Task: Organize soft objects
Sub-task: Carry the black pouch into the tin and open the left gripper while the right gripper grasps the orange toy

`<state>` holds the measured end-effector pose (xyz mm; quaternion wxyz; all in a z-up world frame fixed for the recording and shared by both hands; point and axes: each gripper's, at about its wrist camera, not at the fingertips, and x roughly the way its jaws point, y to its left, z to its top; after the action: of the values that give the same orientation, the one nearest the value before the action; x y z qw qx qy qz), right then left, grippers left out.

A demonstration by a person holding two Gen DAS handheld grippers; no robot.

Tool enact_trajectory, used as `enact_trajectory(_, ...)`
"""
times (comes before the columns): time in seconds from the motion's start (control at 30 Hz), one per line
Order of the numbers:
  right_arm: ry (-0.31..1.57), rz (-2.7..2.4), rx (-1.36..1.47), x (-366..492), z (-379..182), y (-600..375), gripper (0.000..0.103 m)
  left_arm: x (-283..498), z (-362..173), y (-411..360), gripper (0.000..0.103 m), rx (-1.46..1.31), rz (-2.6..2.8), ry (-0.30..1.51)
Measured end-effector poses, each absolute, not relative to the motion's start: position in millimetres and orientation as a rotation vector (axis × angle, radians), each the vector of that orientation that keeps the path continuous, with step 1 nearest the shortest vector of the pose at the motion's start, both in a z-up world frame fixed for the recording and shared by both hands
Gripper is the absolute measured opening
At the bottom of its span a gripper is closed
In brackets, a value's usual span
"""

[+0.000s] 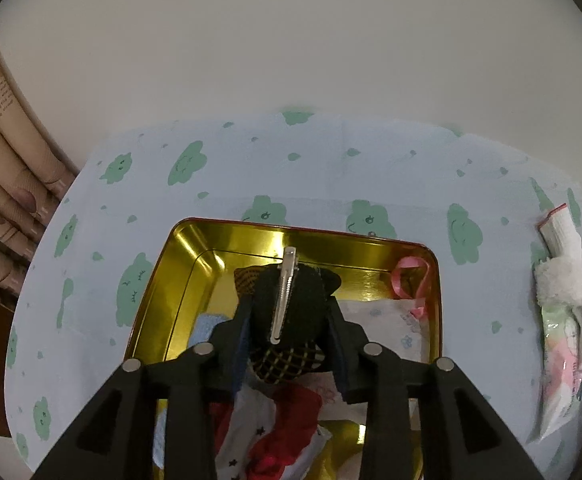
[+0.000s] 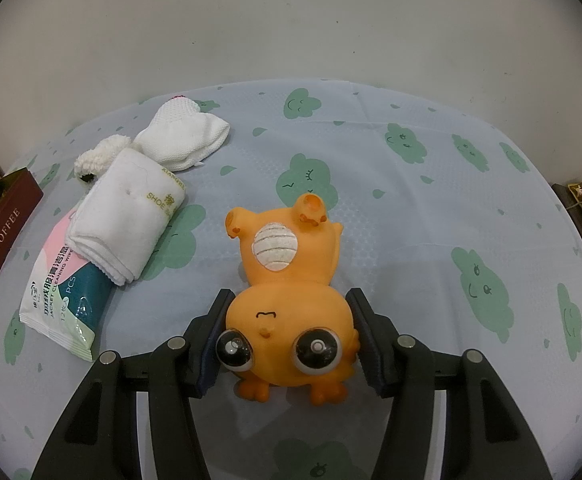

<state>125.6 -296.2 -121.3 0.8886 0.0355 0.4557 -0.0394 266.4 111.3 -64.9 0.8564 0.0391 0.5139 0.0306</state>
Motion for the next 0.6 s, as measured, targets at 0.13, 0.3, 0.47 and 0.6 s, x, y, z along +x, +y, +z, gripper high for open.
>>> enact_trajectory(0.13, 0.947, -0.082, 0.075, 125.6, -121.3, -296.2, 0.054, 265.2, -69.0, 109.7, 0.043, 0.087, 0.054, 1.102)
enact_trajectory(0.3, 0.947, -0.083, 0.074, 125.5, -121.3, -296.1, 0.055, 261.8, -65.3, 108.8, 0.047, 0.068, 0.015, 1.104)
enact_trajectory(0.47, 0.948, -0.083, 0.072, 125.6, -121.8, -295.5, 0.055, 260.2, -59.0, 107.1, 0.052, 0.118, 0.027, 1.097)
enact_trajectory(0.6, 0.948, -0.083, 0.073, 126.0, -121.7, -295.9, 0.055, 254.0, -52.7, 108.6, 0.052, 0.113, 0.021, 1.096)
